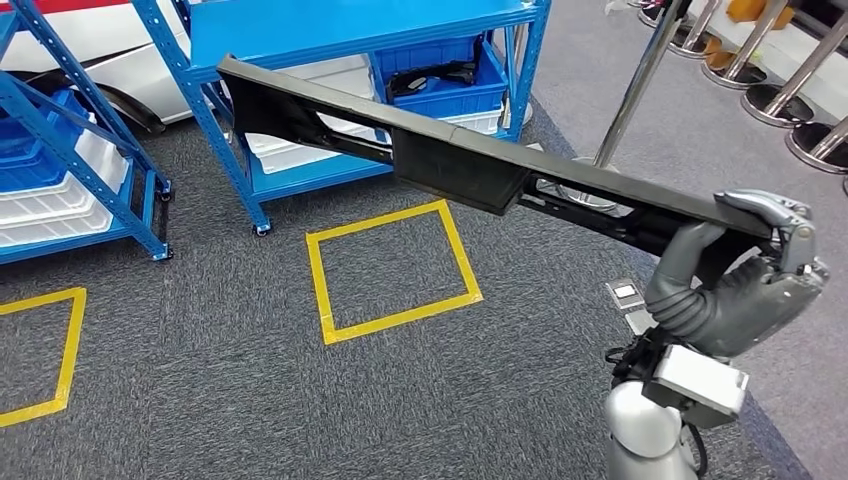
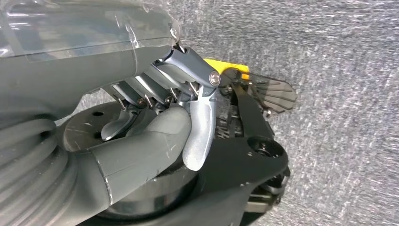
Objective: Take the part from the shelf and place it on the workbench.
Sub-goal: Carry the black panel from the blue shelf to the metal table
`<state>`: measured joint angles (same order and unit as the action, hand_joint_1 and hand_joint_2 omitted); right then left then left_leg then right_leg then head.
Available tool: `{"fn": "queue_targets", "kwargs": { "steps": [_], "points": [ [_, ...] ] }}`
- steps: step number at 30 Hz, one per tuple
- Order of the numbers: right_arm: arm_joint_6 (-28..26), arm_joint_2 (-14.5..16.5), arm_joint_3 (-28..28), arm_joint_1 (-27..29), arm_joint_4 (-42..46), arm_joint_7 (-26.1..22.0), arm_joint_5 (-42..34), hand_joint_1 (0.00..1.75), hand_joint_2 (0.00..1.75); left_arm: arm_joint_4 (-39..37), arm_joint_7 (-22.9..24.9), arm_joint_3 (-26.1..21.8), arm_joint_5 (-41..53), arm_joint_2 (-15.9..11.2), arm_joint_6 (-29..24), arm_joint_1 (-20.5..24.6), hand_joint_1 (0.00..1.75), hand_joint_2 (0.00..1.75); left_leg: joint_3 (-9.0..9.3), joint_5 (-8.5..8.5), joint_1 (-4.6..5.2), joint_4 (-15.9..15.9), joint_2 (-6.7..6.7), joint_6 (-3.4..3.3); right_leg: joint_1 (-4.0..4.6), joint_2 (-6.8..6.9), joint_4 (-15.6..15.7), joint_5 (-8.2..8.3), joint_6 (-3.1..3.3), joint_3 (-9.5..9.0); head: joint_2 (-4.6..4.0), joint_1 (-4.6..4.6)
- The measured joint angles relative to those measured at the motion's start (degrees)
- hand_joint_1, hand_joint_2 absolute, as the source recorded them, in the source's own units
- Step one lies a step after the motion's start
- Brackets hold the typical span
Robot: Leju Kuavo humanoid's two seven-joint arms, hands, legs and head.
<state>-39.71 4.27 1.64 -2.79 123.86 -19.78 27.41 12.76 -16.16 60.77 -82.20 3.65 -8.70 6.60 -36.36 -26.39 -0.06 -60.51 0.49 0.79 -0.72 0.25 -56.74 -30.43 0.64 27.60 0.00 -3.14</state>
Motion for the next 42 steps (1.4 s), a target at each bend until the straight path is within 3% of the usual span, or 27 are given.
{"fn": "queue_targets", "kwargs": {
  "steps": [3, 4, 5, 6, 8, 10, 12, 14, 15, 16, 18, 19, 20, 21, 22, 24, 26, 29, 30, 32, 34, 35, 36, 37, 39, 40, 42],
  "points": [
    [0.0, -0.1, 0.0, 0.1, 0.0, 0.0, -0.3, 1.75, 1.75, 0.0, 0.3, 0.0, 0.0, 0.0, -0.2, -0.1, 1.75, 1.75, -2.76, -7.58, -0.15, -9.4, -0.15, 0.6, 0.07, 0.24, -0.2, 1.48, 1.05, 2.01, 0.0, 0.64],
    [0.0, -0.2, 0.0, 0.1, 0.0, 0.1, -0.4, 1.75, 1.75, 0.0, 0.3, 0.0, 0.0, 0.0, -0.3, 0.0, 1.75, 1.75, -3.32, -8.9, -0.16, -12.6, -0.15, 0.63, 0.16, 0.29, -0.4, 1.91, 1.14, 2.79, 0.0, 0.69],
    [0.0, -0.3, 0.0, 0.1, 0.0, 0.1, -0.4, 1.75, 1.75, 0.0, 0.4, 0.0, 0.0, 0.0, -0.4, 0.0, 1.75, 1.75, -3.16, -8.9, -0.15, -14.4, -0.15, 0.58, 0.22, 0.31, -0.7, 2.31, 1.14, 3.64, 0.0, 0.73],
    [0.0, -0.3, 0.0, 0.1, 0.0, 0.3, -0.5, 1.75, 1.75, 0.0, 0.3, 0.0, 0.0, 0.0, -0.5, 0.0, 1.75, 1.75, -2.1, -7.76, -0.14, -14.2, -0.15, 0.46, 0.25, 0.33, -1.1, 2.67, 1.1, 4.48, 0.0, 0.75],
    [0.0, -0.5, 0.0, 0.0, 0.0, 0.6, -0.5, 1.75, 1.75, 0.0, 0.1, 0.0, 0.0, 0.0, -0.6, 0.0, 1.75, 1.75, 2.65, -4.86, -0.07, -8.5, -0.2, 0.02, 0.27, 0.32, -1.9, 3.24, 0.84, 5.98, 0.0, 0.76],
    [0.0, -0.6, 0.0, -0.1, 0.0, 0.8, -0.5, 1.75, 1.75, 0.0, 0.0, 0.0, 0.0, 0.0, -0.6, 0.1, 1.75, 1.75, 7.38, -4.46, 0.14, -1.0, -0.29, -0.56, 0.37, 0.34, -2.6, 3.75, 0.35, 6.91, 0.0, 0.74],
    [0.0, -0.6, 0.0, -0.4, 0.0, 0.8, -0.5, 1.75, 1.75, 0.0, -0.1, 0.0, 0.0, 0.0, -0.6, 0.1, 1.75, 1.75, 8.75, -5.0, 0.43, 2.1, -0.35, -1.11, 0.36, 0.43, -2.8, 4.42, -0.28, 7.26, 0.0, 0.71],
    [0.0, -0.7, 0.0, -0.6, 0.0, 0.7, -0.5, 1.75, 1.75, 0.0, 0.0, 0.0, 0.0, 0.1, -0.7, 0.0, 1.75, 1.75, 8.02, -4.19, 0.29, 2.6, -0.17, -1.75, 0.32, 0.32, -3.1, 4.5, -0.97, 7.58, 0.0, 0.69],
    [0.0, -0.8, 0.0, -0.8, 0.0, 0.7, -0.4, 1.75, 1.75, 0.0, 0.0, 0.0, 0.0, 0.1, -0.8, 0.0, 1.75, 1.75, 7.54, -3.61, 0.14, 2.8, -0.03, -2.12, 0.3, 0.18, -3.9, 3.44, -1.29, 7.99, 0.0, 0.53],
    [0.0, -0.9, 0.0, -0.9, -0.1, 0.7, -0.4, 1.75, 1.75, 0.0, 0.1, 0.0, 0.0, 0.2, -0.9, 0.0, 1.75, 1.75, 6.89, -2.98, 0.0, 3.0, 0.12, -2.49, 0.27, 0.04, -5.8, 1.36, -1.58, 8.68, 0.0, 0.32],
    [0.0, -1.0, 0.0, -1.1, -0.1, 0.7, -0.5, 1.75, 1.75, 0.1, 0.1, 0.0, 0.1, 0.2, -1.2, 0.1, 1.75, 1.75, 5.5, -1.9, 0.03, 3.0, 0.25, -2.93, 0.08, -0.07, -12.2, -4.15, -1.96, 10.44, 0.0, -0.13],
    [0.0, -1.0, 0.0, -1.2, -0.2, 0.7, -0.5, 1.75, 1.75, 0.1, 0.1, 0.0, 0.1, 0.2, -1.4, 0.1, 1.75, 1.75, 4.72, -1.38, 0.06, 2.9, 0.27, -3.0, 0.01, -0.07, -15.5, -6.0, -2.11, 11.02, 0.0, -0.22],
    [0.0, -1.0, 0.0, -1.2, -0.3, 0.7, -0.5, 1.75, 1.75, 0.1, 0.2, 0.1, 0.1, 0.2, -1.5, 0.1, 1.75, 1.75, 3.96, -0.87, 0.08, 2.8, 0.28, -2.95, -0.06, -0.07, -17.5, -6.41, -2.22, 10.96, 0.0, -0.28],
    [0.0, -1.0, 0.0, -1.3, -0.4, 0.6, -0.5, 1.75, 1.75, 0.1, 0.3, 0.1, 0.1, 0.2, -1.5, 0.1, 1.75, 1.75, 3.2, -0.38, 0.09, 2.7, 0.29, -2.87, -0.14, -0.07, -17.7, -5.43, -2.28, 10.02, 0.0, -0.35],
    [0.0, -1.1, 0.0, -1.4, -0.5, 0.6, -0.5, 1.75, 1.75, 0.1, 0.4, 0.1, 0.1, 0.2, -1.6, 0.1, 1.75, 1.75, 2.54, 0.08, 0.08, 2.5, 0.29, -2.75, -0.21, -0.06, -15.9, -3.6, -2.26, 8.11, 0.0, -0.42],
    [0.0, -1.1, 0.0, -1.6, -0.6, 0.4, -0.5, 1.75, 1.75, 0.2, 0.7, 0.1, 0.1, 0.2, -1.6, 0.1, 1.75, 1.75, 1.46, 0.86, 0.14, 1.9, 0.25, -2.35, -0.19, -0.08, -8.1, -0.99, -2.01, 2.51, 0.0, -0.6],
    [0.0, -1.1, 0.0, -1.8, -0.6, 0.3, -0.5, 1.75, 1.75, 0.2, 0.8, 0.1, 0.0, 0.2, -1.6, 0.1, 1.75, 1.75, 0.86, 1.69, 0.24, 1.6, 0.2, -1.78, 0.06, -0.14, -1.6, -1.28, -1.6, -1.25, 0.0, -0.69],
    [0.0, -1.1, 0.0, -1.9, -0.6, 0.2, -0.5, 1.75, 1.75, 0.2, 1.0, 0.1, 0.0, 0.2, -1.6, 0.0, 1.75, 1.75, 0.29, 2.52, 0.17, 1.5, 0.06, -0.72, 0.18, -0.03, 0.0, -0.81, -0.5, -1.14, 0.0, -0.57],
    [0.0, -1.2, 0.0, -1.9, -0.6, 0.2, -0.5, 1.75, 1.75, 0.2, 1.0, 0.1, 0.0, 0.2, -1.7, -0.1, 1.75, 1.75, -0.17, 1.5, 0.11, 0.7, -0.05, -0.35, 0.08, 0.09, 0.1, -0.23, 0.03, -0.64, 0.0, -0.39],
    [0.0, -1.2, 0.0, -2.0, -0.7, 0.2, -0.5, 1.75, 1.75, 0.2, 1.0, 0.1, 0.0, 0.2, -1.7, -0.1, 1.75, 1.75, -1.82, -3.27, -0.08, -4.0, -0.27, 0.21, -0.06, 0.35, 0.2, 0.96, 0.83, 0.78, 0.0, 0.14],
    [0.0, -1.2, 0.0, -1.9, -0.7, 0.2, -0.5, 1.75, 1.75, 0.2, 1.0, 0.1, 0.0, 0.2, -1.7, -0.1, 1.75, 1.75, -3.62, -7.84, -0.18, -11.3, -0.27, 0.54, 0.01, 0.4, -0.1, 2.07, 1.12, 2.56, 0.0, 0.52],
    [0.0, -1.2, 0.0, -1.9, -0.7, 0.2, -0.5, 1.75, 1.75, 0.2, 1.0, 0.1, 0.0, 0.2, -1.7, -0.1, 1.75, 1.75, -3.87, -8.53, -0.21, -13.9, -0.27, 0.62, 0.03, 0.42, -0.4, 2.59, 1.08, 3.49, 0.0, 0.58],
    [0.0, -1.2, 0.0, -1.9, -0.8, 0.2, -0.5, 1.75, 1.75, 0.2, 1.0, 0.1, 0.0, 0.2, -1.7, -0.1, 1.75, 1.75, -3.24, -7.86, -0.23, -14.8, -0.27, 0.64, 0.03, 0.44, -0.7, 3.05, 0.98, 4.47, 0.0, 0.63],
    [0.0, -1.2, 0.0, -1.9, -0.8, 0.2, -0.5, 1.75, 1.75, 0.2, 1.0, 0.1, 0.0, 0.2, -1.7, -0.1, 1.75, 1.75, -1.5, -6.31, -0.27, -13.4, -0.27, 0.61, 0.02, 0.44, -1.2, 3.45, 0.83, 5.45, 0.0, 0.65],
    [0.0, -1.2, 0.0, -1.9, -0.8, 0.2, -0.5, 1.75, 1.75, 0.2, 1.0, 0.1, 0.0, 0.2, -1.7, 0.0, 1.75, 1.75, 3.96, -4.15, -0.36, -6.2, -0.35, 0.38, 0.0, 0.44, -2.2, 4.04, 0.42, 7.13, 0.0, 0.69],
    [0.0, -1.2, 0.0, -1.9, -0.8, 0.2, -0.5, 1.75, 1.75, 0.2, 1.0, 0.1, 0.0, 0.2, -1.7, 0.0, 1.75, 1.75, 6.44, -4.16, -0.29, -2.3, -0.44, 0.2, 0.03, 0.43, -2.6, 4.27, 0.17, 7.69, 0.0, 0.68],
    [0.0, -1.2, 0.0, -1.9, -0.8, 0.2, -0.5, 1.75, 1.75, 0.2, 1.0, 0.1, 0.0, 0.2, -1.7, 0.0, 1.75, 1.75, 8.45, -5.16, -0.01, 1.5, -0.62, -0.3, 0.06, 0.47, -3.0, 4.85, -0.46, 8.1, 0.0, 0.68]
  ]
}}
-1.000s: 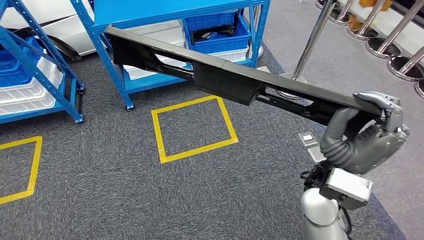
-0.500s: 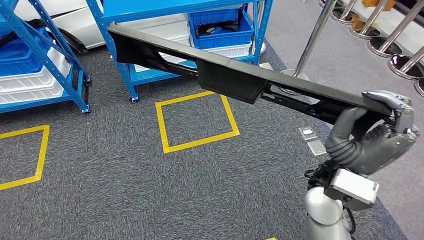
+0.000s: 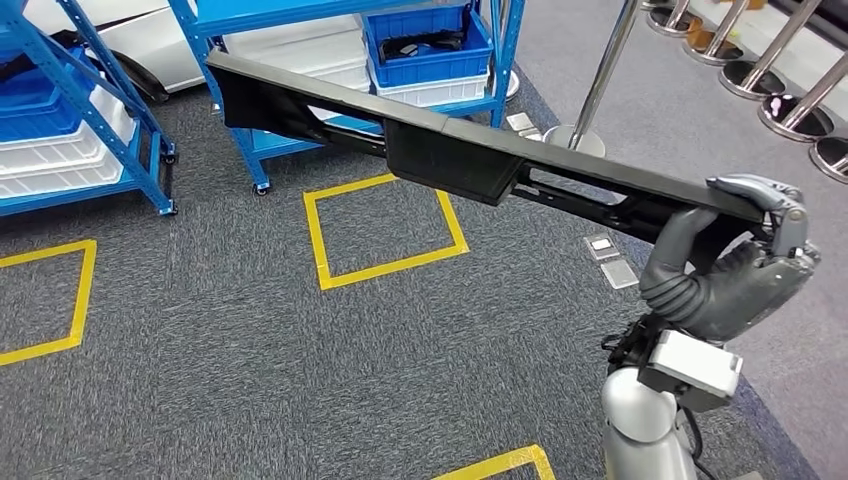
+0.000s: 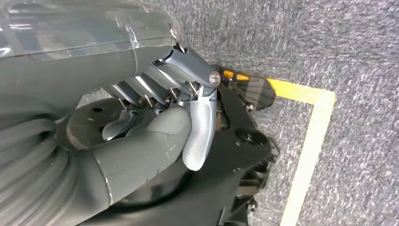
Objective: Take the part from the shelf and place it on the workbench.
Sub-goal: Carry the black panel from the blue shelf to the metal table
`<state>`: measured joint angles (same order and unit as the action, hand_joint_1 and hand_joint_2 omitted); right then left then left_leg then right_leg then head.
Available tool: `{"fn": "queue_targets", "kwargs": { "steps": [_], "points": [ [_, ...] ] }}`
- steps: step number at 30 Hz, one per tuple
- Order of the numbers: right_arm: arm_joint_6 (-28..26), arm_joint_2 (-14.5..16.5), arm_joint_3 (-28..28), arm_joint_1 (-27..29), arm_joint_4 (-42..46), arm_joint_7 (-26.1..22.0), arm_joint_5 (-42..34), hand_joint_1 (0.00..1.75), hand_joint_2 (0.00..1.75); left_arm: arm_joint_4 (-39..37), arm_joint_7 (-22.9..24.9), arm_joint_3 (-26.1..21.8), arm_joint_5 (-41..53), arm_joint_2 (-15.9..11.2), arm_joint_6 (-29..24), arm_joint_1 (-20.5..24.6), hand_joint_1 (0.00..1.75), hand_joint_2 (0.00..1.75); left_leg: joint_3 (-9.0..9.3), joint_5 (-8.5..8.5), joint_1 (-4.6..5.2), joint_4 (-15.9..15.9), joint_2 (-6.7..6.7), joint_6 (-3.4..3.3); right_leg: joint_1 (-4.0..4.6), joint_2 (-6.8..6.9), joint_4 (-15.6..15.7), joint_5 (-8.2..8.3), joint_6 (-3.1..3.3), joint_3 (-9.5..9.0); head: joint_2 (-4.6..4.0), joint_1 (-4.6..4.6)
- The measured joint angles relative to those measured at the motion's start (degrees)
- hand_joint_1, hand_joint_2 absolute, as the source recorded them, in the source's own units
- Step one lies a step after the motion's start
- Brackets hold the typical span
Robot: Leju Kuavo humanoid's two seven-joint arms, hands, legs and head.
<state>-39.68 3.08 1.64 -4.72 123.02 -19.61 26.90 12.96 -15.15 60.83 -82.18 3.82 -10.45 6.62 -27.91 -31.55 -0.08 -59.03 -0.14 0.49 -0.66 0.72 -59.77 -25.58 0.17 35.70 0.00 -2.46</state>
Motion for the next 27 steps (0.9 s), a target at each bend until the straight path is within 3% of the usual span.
{"fn": "queue_targets", "kwargs": {
  "steps": [2, 3, 5, 7, 8, 9, 10, 12, 14, 15, 17, 19, 22, 23, 24, 25, 26, 27],
  "points": [
    [0.0, 0.0, 0.0, 0.0, 0.0, 0.0, 0.0, 1.75, 1.75, 0.0, 0.0, 0.0, 0.0, 0.0, 0.0, 0.0, 1.75, 1.75, -0.51, 0.7, 0.04, 0.4, 0.09, -0.77, -0.05, -0.04, 0.0, 0.61, -0.8, 0.15, 0.0, 0.06],
    [0.0, 0.0, 0.0, 0.0, 0.0, 0.0, 0.0, 1.75, 1.75, 0.0, 0.0, 0.0, 0.0, 0.0, 0.0, 0.0, 1.75, 1.75, -1.02, 1.22, -0.05, 0.6, 0.23, -1.24, -0.09, -0.15, -0.4, 0.11, -1.15, 0.44, 0.0, 0.11],
    [0.0, -0.1, 0.0, 0.0, 0.0, 0.0, 0.0, 1.75, 1.75, 0.0, 0.0, 0.0, 0.0, 0.1, 0.0, 0.0, 1.75, 1.75, -2.42, 2.51, -0.25, 1.0, 0.59, -2.13, -0.2, -0.39, -3.8, -3.9, -1.62, 1.68, 0.0, -0.22],
    [0.0, -0.1, 0.0, 0.0, 0.0, 0.0, 0.0, 1.75, 1.75, 0.0, 0.0, 0.0, 0.0, 0.1, 0.0, 0.0, 1.75, 1.75, -4.03, 3.72, -0.08, 1.0, 0.76, -2.52, -0.24, -0.45, -10.6, -9.24, -1.98, 3.24, 0.0, -0.66],
    [0.0, -0.1, 0.0, 0.0, -0.1, 0.0, 0.0, 1.75, 1.75, 0.0, 0.0, 0.0, 0.0, 0.1, 0.0, 0.0, 1.75, 1.75, -4.84, 4.3, 0.0, 0.9, 0.82, -2.52, -0.25, -0.45, -13.6, -10.46, -2.11, 3.58, 0.0, -0.79],
    [0.0, -0.2, 0.0, 0.1, -0.1, 0.0, 0.0, 1.75, 1.75, 0.0, 0.0, 0.0, 0.0, 0.1, 0.1, 0.0, 1.75, 1.75, -5.66, 4.85, 0.06, 0.7, 0.86, -2.48, -0.26, -0.44, -15.3, -10.35, -2.17, 3.27, 0.0, -0.84],
    [0.0, -0.2, 0.0, 0.1, -0.1, 0.0, 0.0, 1.75, 1.75, 0.0, 0.0, 0.0, 0.0, 0.1, 0.2, 0.0, 1.75, 1.75, -6.44, 5.33, 0.09, 0.6, 0.88, -2.39, -0.27, -0.44, -15.1, -9.08, -2.17, 2.11, 0.0, -0.92],
    [0.0, -0.2, 0.0, 0.1, -0.2, 0.0, 0.0, 1.75, 1.75, 0.0, -0.3, 0.0, 0.0, 0.1, 0.3, 0.0, 1.75, 1.75, -7.61, 6.16, 0.1, 0.1, 0.87, -2.09, -0.27, -0.44, -8.7, -6.2, -1.92, -2.98, 0.0, -1.07],
    [0.0, -0.2, 0.0, 0.0, -0.2, -0.2, 0.0, 1.75, 1.75, 0.0, -0.6, 0.0, 0.0, 0.1, 0.4, 0.1, 1.75, 1.75, -8.23, 7.0, 0.22, -0.3, 0.79, -1.57, -0.04, -0.52, -0.5, -6.08, -1.46, -8.13, 0.0, -1.17],
    [0.0, -0.2, 0.0, 0.0, -0.2, -0.3, 0.0, 1.75, 1.75, 0.0, -0.7, 0.0, 0.0, 0.1, 0.4, 0.1, 1.75, 1.75, -8.42, 7.46, 0.23, -0.3, 0.76, -1.26, 0.13, -0.57, 1.8, -6.6, -1.19, -9.31, 0.0, -1.17],
    [0.0, -0.2, 0.0, 0.0, -0.2, -0.5, 0.0, 1.75, 1.75, 0.0, -0.8, 0.0, 0.0, 0.1, 0.4, 0.0, 1.75, 1.75, -8.66, 8.37, 0.21, -0.1, 0.64, -0.59, 0.23, -0.57, 2.8, -6.15, -0.4, -9.24, 0.0, -1.08],
    [0.0, -0.1, 0.0, -0.1, -0.3, -0.4, 0.0, 1.75, 1.75, 0.0, -1.0, 0.0, 0.1, 0.0, 0.4, -0.1, 1.75, 1.75, -9.6, 6.88, 0.15, -1.4, 0.29, 0.13, -0.03, -0.4, 3.1, -4.92, 0.51, -8.18, 0.0, -0.78],
    [0.0, -0.1, 0.0, -0.1, -0.3, -0.3, 0.0, 1.75, 1.75, 0.0, -1.2, 0.0, 0.2, 0.0, 0.4, -0.1, 1.75, 1.75, -12.24, -0.75, -0.06, -10.1, 0.03, 0.91, -0.14, -0.29, 3.3, -3.35, 1.39, -6.02, 0.0, 0.04],
    [0.0, -0.1, 0.0, 0.1, -0.3, -0.2, -0.1, 1.75, 1.75, 0.0, -1.3, 0.0, 0.3, 0.0, 0.4, -0.2, 1.75, 1.75, -12.94, -2.45, -0.12, -13.7, 0.03, 1.04, -0.12, -0.24, 3.3, -2.86, 1.41, -5.36, 0.0, 0.19],
    [0.0, -0.1, 0.0, 0.5, -0.3, 0.0, -0.2, 1.75, 1.75, 0.0, -1.4, 0.0, 0.4, 0.0, 0.4, -0.2, 1.75, 1.75, -13.17, -2.8, -0.17, -16.4, 0.04, 1.11, -0.11, -0.18, 3.2, -2.42, 1.34, -4.75, 0.0, 0.26],
    [0.0, -0.2, 0.0, 0.8, -0.3, 0.4, -0.4, 1.75, 1.75, 0.0, -1.6, 0.0, 0.5, 0.0, 0.4, -0.2, 1.75, 1.75, -12.66, -1.95, -0.23, -17.4, 0.04, 1.14, -0.12, -0.13, 3.0, -2.05, 1.21, -4.17, 0.0, 0.31],
    [0.0, -0.3, 0.0, 1.2, -0.3, 0.9, -0.6, 1.75, 1.75, 0.0, -1.7, 0.0, 0.5, 0.0, 0.4, -0.2, 1.75, 1.75, -11.22, -0.35, -0.31, -16.6, 0.04, 1.15, -0.14, -0.09, 2.8, -1.74, 1.05, -3.61, 0.0, 0.36],
    [0.0, -0.5, 0.0, 1.5, -0.3, 1.6, -0.8, 1.75, 1.75, 0.0, -1.9, 0.0, 0.5, 0.0, 0.3, -0.3, 1.75, 1.75, -8.73, 1.41, -0.4, -13.4, 0.03, 1.11, -0.18, -0.07, 2.5, -1.54, 0.88, -3.15, 0.0, 0.37]
  ]
}}
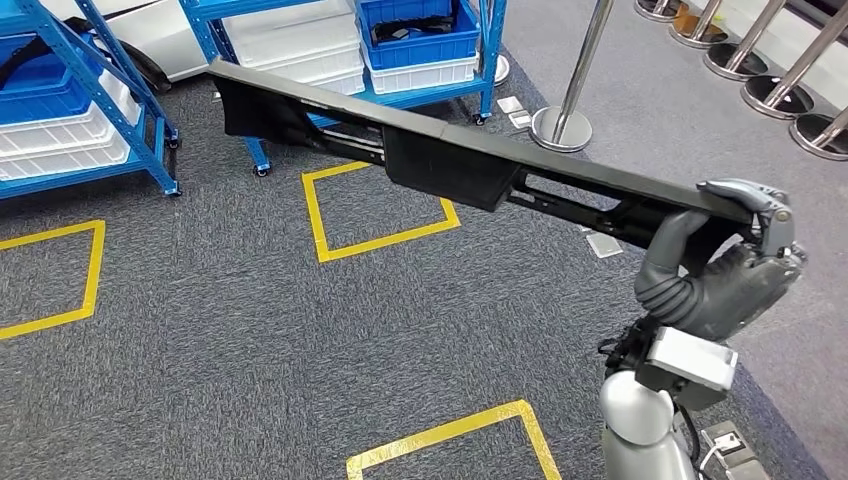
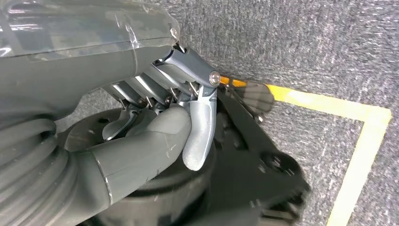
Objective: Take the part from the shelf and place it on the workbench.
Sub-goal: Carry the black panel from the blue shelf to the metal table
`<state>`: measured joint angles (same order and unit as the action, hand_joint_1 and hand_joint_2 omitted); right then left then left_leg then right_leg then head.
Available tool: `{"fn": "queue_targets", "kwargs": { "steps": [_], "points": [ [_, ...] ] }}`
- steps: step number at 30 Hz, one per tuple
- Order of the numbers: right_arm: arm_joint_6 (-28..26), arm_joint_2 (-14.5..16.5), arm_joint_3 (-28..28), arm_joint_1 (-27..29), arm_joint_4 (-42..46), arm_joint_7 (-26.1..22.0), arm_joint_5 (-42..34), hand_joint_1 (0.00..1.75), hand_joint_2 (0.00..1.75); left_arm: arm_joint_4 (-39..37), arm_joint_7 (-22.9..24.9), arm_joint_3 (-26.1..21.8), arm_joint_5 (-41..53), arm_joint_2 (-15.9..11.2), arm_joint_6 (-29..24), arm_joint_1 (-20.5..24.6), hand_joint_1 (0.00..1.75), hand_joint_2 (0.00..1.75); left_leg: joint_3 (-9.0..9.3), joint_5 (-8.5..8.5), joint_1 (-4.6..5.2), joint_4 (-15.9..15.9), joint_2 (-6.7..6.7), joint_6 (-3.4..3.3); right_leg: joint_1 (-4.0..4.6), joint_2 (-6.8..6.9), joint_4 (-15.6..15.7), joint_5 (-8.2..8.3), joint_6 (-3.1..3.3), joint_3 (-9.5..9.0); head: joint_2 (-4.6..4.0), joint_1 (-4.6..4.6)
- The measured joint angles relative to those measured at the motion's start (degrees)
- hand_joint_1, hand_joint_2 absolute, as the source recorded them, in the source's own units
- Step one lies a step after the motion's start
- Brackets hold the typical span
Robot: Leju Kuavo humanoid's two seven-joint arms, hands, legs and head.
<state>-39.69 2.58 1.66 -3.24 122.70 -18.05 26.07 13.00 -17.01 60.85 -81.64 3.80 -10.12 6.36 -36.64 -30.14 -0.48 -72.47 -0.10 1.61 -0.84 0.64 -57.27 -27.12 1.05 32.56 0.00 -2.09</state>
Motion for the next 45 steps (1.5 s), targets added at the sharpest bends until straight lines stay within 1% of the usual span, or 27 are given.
{"fn": "queue_targets", "kwargs": {
  "steps": [1, 2, 3, 4, 6, 7, 8, 9, 11, 12, 13, 14, 15, 16, 17, 18, 19, 22, 25, 28, 37, 45],
  "points": [
    [0.0, -0.3, 0.0, 0.2, 0.0, 0.7, -0.1, 1.75, 1.75, 0.0, -0.1, 0.0, 0.0, 0.0, 0.0, 0.0, 1.75, 1.75, 2.96, 0.84, -0.05, 4.4, -0.02, -0.1, 0.03, -0.01, -0.4, 0.11, -0.21, 0.43, 0.0, 0.02],
    [0.0, -0.7, 0.0, 0.3, 0.1, 1.3, -0.2, 1.75, 1.75, 0.0, -0.2, 0.0, 0.0, 0.0, -0.1, 0.1, 1.75, 1.75, 5.57, 0.98, -0.02, 8.6, -0.04, -0.3, 0.07, -0.03, -0.7, 0.23, -0.47, 0.77, 0.0, 0.03],
    [0.0, -1.1, 0.1, 0.3, 0.2, 1.9, -0.2, 1.75, 1.75, 0.0, -0.3, 0.0, 0.0, 0.0, -0.1, 0.1, 1.75, 1.75, 7.34, 0.6, 0.05, 11.7, -0.06, -0.54, 0.11, -0.05, -1.0, 0.37, -0.77, 1.03, 0.0, 0.06],
    [0.0, -1.4, 0.1, 0.3, 0.2, 2.4, -0.1, 1.75, 1.75, 0.0, -0.4, 0.0, 0.0, 0.0, -0.1, 0.2, 1.75, 1.75, 8.14, -0.07, 0.16, 13.5, -0.07, -0.85, 0.17, -0.06, -1.2, 0.55, -1.12, 1.27, 0.0, 0.05],
    [0.0, -2.0, 0.2, 0.4, 0.3, 2.9, 0.0, 1.75, 1.75, 0.0, -0.4, 0.0, -0.1, 0.0, -0.3, 0.2, 1.75, 1.75, 8.1, -0.21, 0.13, 14.4, 0.0, -1.59, 0.11, -0.07, -1.5, 0.82, -1.84, 1.57, 0.0, 0.04],
    [0.0, -2.3, 0.2, 0.5, 0.3, 3.0, 0.0, 1.75, 1.75, 0.0, -0.4, 0.0, -0.2, 0.1, -0.4, 0.1, 1.75, 1.75, 8.02, -0.04, 0.04, 14.7, 0.09, -2.05, 0.08, -0.13, -2.1, 0.37, -2.16, 1.9, 0.0, -0.08],
    [0.0, -2.6, 0.2, 0.6, 0.3, 3.0, 0.0, 1.75, 1.75, 0.0, -0.4, 0.0, -0.3, 0.1, -0.6, 0.1, 1.75, 1.75, 7.84, 0.28, -0.05, 14.9, 0.18, -2.48, 0.05, -0.22, -3.7, -0.81, -2.42, 2.6, 0.0, -0.29],
    [0.0, -2.9, 0.2, 0.8, 0.3, 3.0, -0.1, 1.75, 1.75, 0.0, -0.4, 0.0, -0.4, 0.2, -0.8, 0.0, 1.75, 1.75, 7.64, 0.58, -0.11, 15.0, 0.29, -2.85, 0.0, -0.31, -6.4, -2.64, -2.64, 3.75, 0.0, -0.58],
    [0.0, -3.4, 0.3, 1.1, 0.3, 3.0, -0.4, 1.75, 1.75, 0.0, -0.3, 0.0, -0.5, 0.2, -1.2, 0.0, 1.75, 1.75, 7.05, 0.94, 0.05, 14.9, 0.39, -3.21, 0.0, -0.38, -13.8, -6.61, -2.94, 6.79, 0.0, -1.15],
    [0.0, -3.6, 0.3, 1.3, 0.3, 3.1, -0.5, 1.75, 1.75, 0.0, -0.3, 0.0, -0.5, 0.3, -1.2, 0.0, 1.75, 1.75, 6.79, 1.05, 0.14, 14.8, 0.43, -3.24, 0.0, -0.38, -16.6, -7.6, -2.99, 7.77, 0.0, -1.28],
    [0.0, -3.8, 0.4, 1.5, 0.3, 3.1, -0.7, 1.75, 1.75, 0.0, -0.3, 0.0, -0.6, 0.3, -1.3, 0.0, 1.75, 1.75, 6.59, 1.12, 0.21, 14.7, 0.45, -3.25, 0.0, -0.38, -17.5, -7.48, -2.94, 7.79, 0.0, -1.33],
    [0.0, -4.0, 0.4, 1.7, 0.3, 3.0, -0.8, 1.75, 1.75, 0.0, -0.3, 0.0, -0.6, 0.3, -1.3, 0.0, 1.75, 1.75, 6.45, 1.15, 0.25, 14.5, 0.45, -3.23, 0.01, -0.38, -16.0, -6.29, -2.81, 6.7, 0.0, -1.38],
    [0.0, -4.2, 0.4, 1.7, 0.3, 3.0, -0.9, 1.75, 1.75, 0.0, -0.3, 0.0, -0.6, 0.3, -1.4, 0.0, 1.75, 1.75, 6.4, 1.15, 0.27, 14.3, 0.45, -3.19, 0.03, -0.38, -12.4, -4.33, -2.59, 4.6, 0.0, -1.44],
    [0.0, -4.3, 0.4, 1.8, 0.3, 2.9, -1.0, 1.75, 1.75, 0.0, -0.3, 0.0, -0.6, 0.3, -1.4, 0.0, 1.75, 1.75, 6.35, 1.12, 0.31, 14.2, 0.46, -3.12, 0.08, -0.38, -8.3, -2.78, -2.33, 2.27, 0.0, -1.5],
    [0.0, -4.5, 0.5, 1.8, 0.3, 2.9, -1.0, 1.75, 1.75, 0.1, -0.3, 0.0, -0.6, 0.4, -1.5, 0.0, 1.75, 1.75, 6.23, 1.12, 0.39, 14.0, 0.44, -2.97, 0.21, -0.38, -4.7, -1.68, -2.09, 0.44, 0.0, -1.52],
    [0.0, -4.6, 0.5, 1.9, 0.4, 2.9, -1.0, 1.75, 1.75, 0.1, -0.3, 0.0, -0.6, 0.4, -1.5, 0.1, 1.75, 1.75, 6.04, 0.97, 0.56, 13.8, 0.42, -2.87, 0.24, -0.4, -2.3, -1.2, -1.95, -0.61, 0.0, -1.52],
    [0.0, -4.6, 0.5, 2.0, 0.5, 2.8, -1.0, 1.75, 1.75, 0.1, -0.3, 0.0, -0.6, 0.4, -1.5, 0.1, 1.75, 1.75, 5.82, 0.89, 0.7, 13.6, 0.42, -2.88, 0.31, -0.43, -1.3, -1.35, -1.9, -0.9, 0.0, -1.45],
    [0.0, -4.8, 0.5, 2.3, 0.8, 2.8, -0.9, 1.75, 1.75, 0.1, -0.3, 0.0, -0.6, 0.4, -1.7, 0.0, 1.75, 1.75, 5.73, 0.86, 0.78, 13.7, 0.46, -2.93, 0.42, -0.53, -0.9, -1.35, -1.91, -0.79, 0.0, -1.11],
    [0.0, -5.0, 0.5, 2.4, 0.9, 2.8, -0.9, 1.75, 1.75, 0.1, -0.3, 0.0, -0.6, 0.4, -1.8, 0.0, 1.75, 1.75, 5.96, 1.09, 0.72, 14.0, 0.47, -2.51, 0.47, -0.53, -0.9, -1.37, -1.75, -0.81, 0.0, -1.01],
    [0.0, -5.1, 0.5, 2.4, 0.9, 2.8, -0.9, 1.75, 1.75, 0.1, -0.3, 0.0, -0.6, 0.4, -1.8, 0.0, 1.75, 1.75, 6.05, 1.21, 0.71, 14.3, 0.46, -2.32, 0.48, -0.52, -1.0, -1.42, -1.5, -0.8, 0.0, -0.97],
    [0.0, -5.4, 0.5, 2.5, 1.2, 2.9, -0.8, 1.75, 1.75, 0.1, -0.3, 0.0, -0.6, 0.4, -1.8, 0.0, 1.75, 1.75, 6.05, 1.19, 0.58, 14.4, 0.47, -2.17, 0.51, -0.53, -1.0, -1.54, -1.3, -0.81, 0.0, -0.98],
    [0.0, -5.5, 0.5, 2.7, 1.6, 3.5, -0.2, 1.75, 1.75, 0.1, -0.2, 0.2, -0.5, 0.4, -1.7, 0.0, 1.75, 1.75, 6.04, 1.15, 0.79, 14.4, 0.47, -2.13, 0.42, -0.53, -1.0, -1.54, -1.32, -0.85, 0.0, -0.99]
  ]
}}
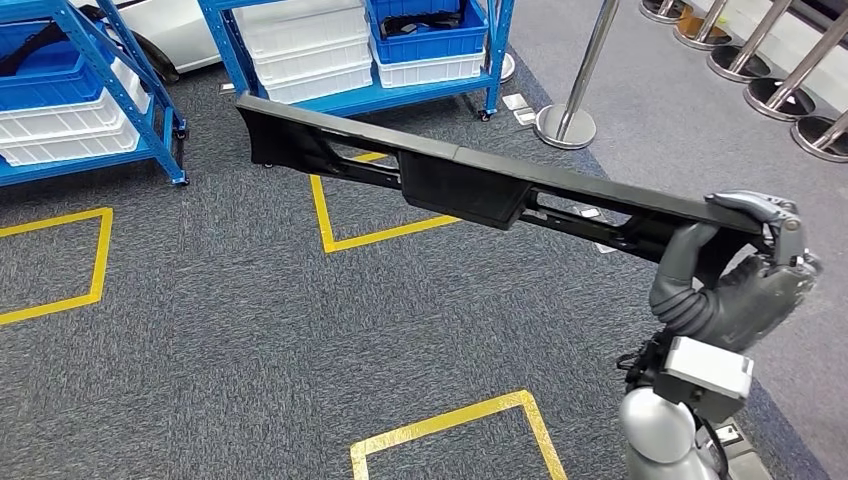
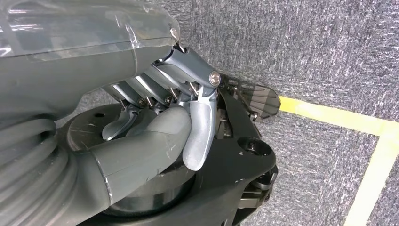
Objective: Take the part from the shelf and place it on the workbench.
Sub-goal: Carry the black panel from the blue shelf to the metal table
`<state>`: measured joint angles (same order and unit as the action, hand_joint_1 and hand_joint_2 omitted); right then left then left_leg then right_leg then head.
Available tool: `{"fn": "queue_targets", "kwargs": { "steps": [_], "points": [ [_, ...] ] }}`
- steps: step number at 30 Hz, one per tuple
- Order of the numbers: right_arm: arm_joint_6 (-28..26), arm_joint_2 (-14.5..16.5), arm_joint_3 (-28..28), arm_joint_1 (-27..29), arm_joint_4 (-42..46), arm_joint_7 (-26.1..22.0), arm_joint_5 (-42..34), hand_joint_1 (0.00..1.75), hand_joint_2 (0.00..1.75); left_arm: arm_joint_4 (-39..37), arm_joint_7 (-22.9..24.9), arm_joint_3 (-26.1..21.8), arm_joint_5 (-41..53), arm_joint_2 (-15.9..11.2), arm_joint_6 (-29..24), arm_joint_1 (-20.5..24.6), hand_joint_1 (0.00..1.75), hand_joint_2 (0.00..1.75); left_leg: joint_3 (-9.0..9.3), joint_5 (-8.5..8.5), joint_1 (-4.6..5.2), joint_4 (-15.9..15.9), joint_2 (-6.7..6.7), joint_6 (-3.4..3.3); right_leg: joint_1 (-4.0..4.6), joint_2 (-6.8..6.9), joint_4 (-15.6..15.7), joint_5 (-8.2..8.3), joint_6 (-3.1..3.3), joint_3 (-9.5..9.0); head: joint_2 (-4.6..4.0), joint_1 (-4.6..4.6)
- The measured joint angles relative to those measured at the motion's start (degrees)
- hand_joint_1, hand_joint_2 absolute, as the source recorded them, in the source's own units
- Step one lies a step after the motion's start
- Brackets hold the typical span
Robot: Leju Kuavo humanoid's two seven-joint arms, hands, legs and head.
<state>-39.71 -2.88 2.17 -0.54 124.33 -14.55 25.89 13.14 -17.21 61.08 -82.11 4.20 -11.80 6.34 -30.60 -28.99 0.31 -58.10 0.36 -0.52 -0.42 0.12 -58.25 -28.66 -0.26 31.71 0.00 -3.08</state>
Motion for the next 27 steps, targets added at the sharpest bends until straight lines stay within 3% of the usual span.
{"fn": "queue_targets", "kwargs": {
  "steps": [6, 9, 10, 12, 14, 15, 16, 18, 19, 21, 23, 25, 27],
  "points": [
    [0.0, -0.6, 0.5, 0.2, 0.1, 2.3, 1.6, 1.75, 1.75, 0.0, 0.0, 0.4, 0.2, 0.0, 0.6, 0.0, 1.75, 1.75, -0.02, -0.06, 0.16, -0.1, 0.0, -0.09, -0.2, 0.01, 0.2, 0.11, -0.13, -0.05, 0.0, 0.0],
    [0.0, -1.1, 1.0, 0.3, 0.3, 3.5, 3.0, 1.75, 1.75, 0.0, 0.1, 0.6, 0.3, 0.0, 0.8, 0.0, 1.75, 1.75, 0.96, 0.73, 0.01, 1.6, -0.08, -1.01, -0.25, 0.21, 1.1, 0.43, -0.93, -0.71, 0.0, 0.1],
    [0.0, -1.3, 1.1, 0.3, 0.4, 3.7, 3.4, 1.75, 1.75, 0.0, 0.1, 0.7, 0.3, 0.0, 0.8, 0.1, 1.75, 1.75, 1.67, 1.31, -0.31, 2.9, -0.15, -1.28, -0.12, 0.2, 0.4, -0.17, -1.12, -0.55, 0.0, 0.02],
    [0.0, -1.6, 1.2, 0.4, 0.6, 4.0, 3.9, 1.75, 1.75, 0.0, 0.1, 0.8, 0.4, 0.0, 0.8, 0.1, 1.75, 1.75, 2.66, 2.01, -0.85, 4.5, -0.37, -1.33, -0.23, 0.01, -4.5, -2.84, -1.46, 1.71, 0.0, -0.35],
    [0.0, -1.8, 1.3, 0.5, 0.6, 4.3, 4.0, 1.75, 1.75, 0.0, 0.2, 1.0, 0.4, 0.0, 0.9, 0.1, 1.75, 1.75, 2.74, 1.95, -1.13, 4.5, -0.91, -1.15, -0.76, -0.06, -11.4, -5.36, -2.0, 5.46, 0.0, -0.6],
    [0.0, -1.9, 1.3, 0.6, 0.6, 4.4, 4.0, 1.75, 1.75, 0.0, 0.2, 1.0, 0.4, 0.0, 0.9, 0.1, 1.75, 1.75, 2.73, 1.76, -1.33, 4.3, -1.33, -0.89, -1.09, -0.05, -12.9, -5.22, -2.32, 6.51, 0.0, -0.66],
    [0.0, -2.0, 1.4, 0.7, 0.6, 4.4, 3.9, 1.75, 1.75, 0.0, 0.3, 1.1, 0.4, 0.0, 1.0, 0.1, 1.75, 1.75, 2.73, 1.47, -1.6, 4.0, -1.84, -0.51, -1.44, -0.06, -12.2, -3.89, -2.69, 6.46, 0.0, -0.68],
    [0.0, -2.2, 1.4, 0.7, 0.6, 4.4, 3.9, 1.75, 1.75, 0.0, 0.3, 1.1, 0.4, 0.0, 1.0, 0.1, 1.75, 1.75, 2.63, 0.51, -2.34, 2.7, -2.97, 0.58, -2.18, -0.75, -6.0, 0.14, -3.67, 3.74, 0.0, -0.74],
    [0.0, -2.3, 1.4, 0.8, 0.6, 4.4, 3.8, 1.75, 1.75, 0.0, 0.4, 1.2, 0.4, -0.1, 1.0, 0.2, 1.75, 1.75, 2.36, -0.08, -2.51, 1.8, -3.52, 1.25, -2.41, -1.58, -2.9, 1.23, -3.94, 2.34, 0.0, -0.93],
    [0.0, -2.4, 1.5, 0.9, 0.7, 4.4, 3.8, 1.75, 1.75, 0.0, 0.4, 1.2, 0.4, -0.1, 1.0, 0.3, 1.75, 1.75, 1.59, -0.79, -2.54, 0.5, -4.39, 2.25, -2.44, -2.67, -0.8, 1.0, -3.34, 1.4, 0.0, -1.01],
    [0.0, -2.5, 1.6, 1.1, 0.8, 4.4, 3.8, 1.75, 1.75, 0.0, 0.4, 1.2, 0.4, -0.2, 1.0, 0.3, 1.75, 1.75, 1.18, -0.89, -2.56, 0.2, -4.97, 2.73, -2.2, -1.97, -1.4, 0.46, -1.93, 1.67, 0.0, -0.62],
    [0.1, -2.5, 1.7, 1.1, 0.9, 4.3, 3.9, 1.75, 1.75, 0.0, 0.5, 1.2, 0.4, -0.2, 1.0, 0.2, 1.75, 1.75, 0.59, -1.89, -2.54, -1.6, -3.94, 3.0, -2.11, -0.9, -1.6, 0.17, -1.15, 1.47, 0.0, 0.01],
    [0.1, -2.5, 1.8, 1.1, 1.0, 4.2, 4.0, 1.75, 1.75, 0.0, 0.5, 1.2, 0.4, -0.2, 1.0, 0.3, 1.75, 1.75, -2.33, -4.83, -2.2, -7.9, -1.95, 3.03, -1.85, 0.3, -1.5, -0.11, -0.53, 1.2, 0.0, 0.61]
  ]
}}
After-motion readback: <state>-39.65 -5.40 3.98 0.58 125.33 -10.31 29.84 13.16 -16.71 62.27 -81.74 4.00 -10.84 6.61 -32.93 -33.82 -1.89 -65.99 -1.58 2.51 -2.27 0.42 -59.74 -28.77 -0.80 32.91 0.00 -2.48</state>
